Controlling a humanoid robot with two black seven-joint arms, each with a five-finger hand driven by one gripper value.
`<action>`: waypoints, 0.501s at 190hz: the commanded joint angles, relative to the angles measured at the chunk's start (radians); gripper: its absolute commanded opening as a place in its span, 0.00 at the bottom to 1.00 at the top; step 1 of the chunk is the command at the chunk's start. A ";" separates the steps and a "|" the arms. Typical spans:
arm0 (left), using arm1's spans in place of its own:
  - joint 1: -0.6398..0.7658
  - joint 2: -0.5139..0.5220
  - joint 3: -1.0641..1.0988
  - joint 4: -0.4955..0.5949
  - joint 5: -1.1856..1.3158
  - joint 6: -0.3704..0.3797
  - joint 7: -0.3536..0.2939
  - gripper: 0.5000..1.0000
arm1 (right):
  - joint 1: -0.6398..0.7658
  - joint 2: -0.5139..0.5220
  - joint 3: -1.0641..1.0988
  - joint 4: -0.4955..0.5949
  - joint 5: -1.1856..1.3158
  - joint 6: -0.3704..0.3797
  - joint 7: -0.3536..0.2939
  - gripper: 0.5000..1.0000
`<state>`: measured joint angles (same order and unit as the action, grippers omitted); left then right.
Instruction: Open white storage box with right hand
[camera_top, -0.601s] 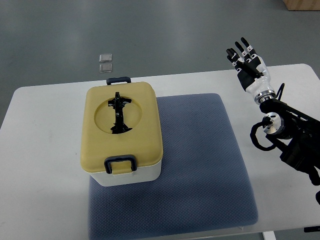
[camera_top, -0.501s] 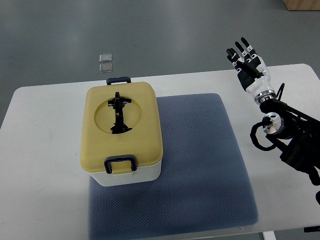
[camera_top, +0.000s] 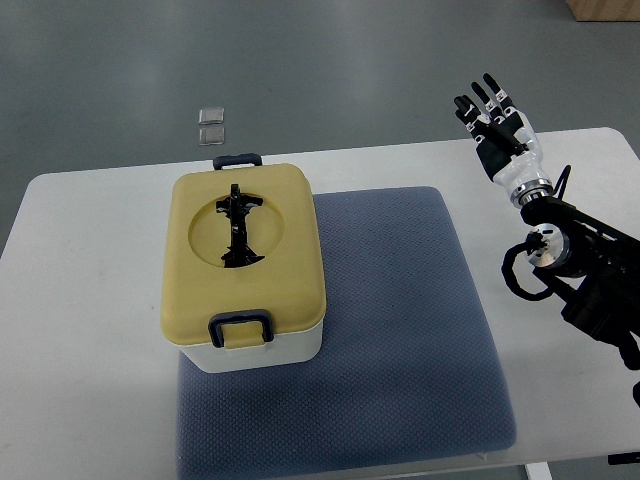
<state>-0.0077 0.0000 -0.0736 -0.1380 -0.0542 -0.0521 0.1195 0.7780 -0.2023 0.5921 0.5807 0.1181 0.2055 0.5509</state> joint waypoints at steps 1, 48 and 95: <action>0.000 0.000 0.000 0.001 -0.001 0.000 0.000 1.00 | 0.000 0.000 0.000 -0.001 0.000 0.000 0.001 0.86; 0.000 0.000 0.000 0.001 0.001 0.000 0.000 1.00 | -0.002 0.001 0.000 -0.001 0.000 0.000 0.001 0.86; 0.000 0.000 0.000 0.001 0.001 0.000 0.000 1.00 | 0.006 -0.006 -0.014 -0.001 -0.002 0.002 0.000 0.86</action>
<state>-0.0077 0.0000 -0.0737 -0.1366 -0.0537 -0.0521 0.1195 0.7778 -0.2016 0.5856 0.5798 0.1181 0.2055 0.5523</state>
